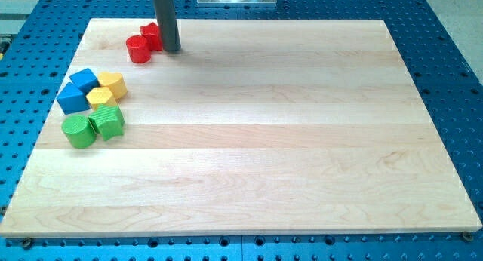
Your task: Separate the red circle from the red star
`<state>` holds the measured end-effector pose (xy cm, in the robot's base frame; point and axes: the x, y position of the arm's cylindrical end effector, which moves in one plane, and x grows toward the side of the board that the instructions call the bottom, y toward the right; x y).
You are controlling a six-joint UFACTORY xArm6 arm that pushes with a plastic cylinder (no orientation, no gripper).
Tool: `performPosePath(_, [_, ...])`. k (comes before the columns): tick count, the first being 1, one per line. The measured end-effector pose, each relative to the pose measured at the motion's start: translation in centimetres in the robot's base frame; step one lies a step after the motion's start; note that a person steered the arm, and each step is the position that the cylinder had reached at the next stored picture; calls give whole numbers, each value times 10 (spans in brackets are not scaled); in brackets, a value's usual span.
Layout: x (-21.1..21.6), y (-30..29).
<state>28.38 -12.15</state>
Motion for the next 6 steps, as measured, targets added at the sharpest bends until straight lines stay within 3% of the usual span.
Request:
performPosePath(1, [32,1])
performPosePath(2, [35,-23])
performPosePath(4, [6,-85])
performPosePath(6, [6,-102])
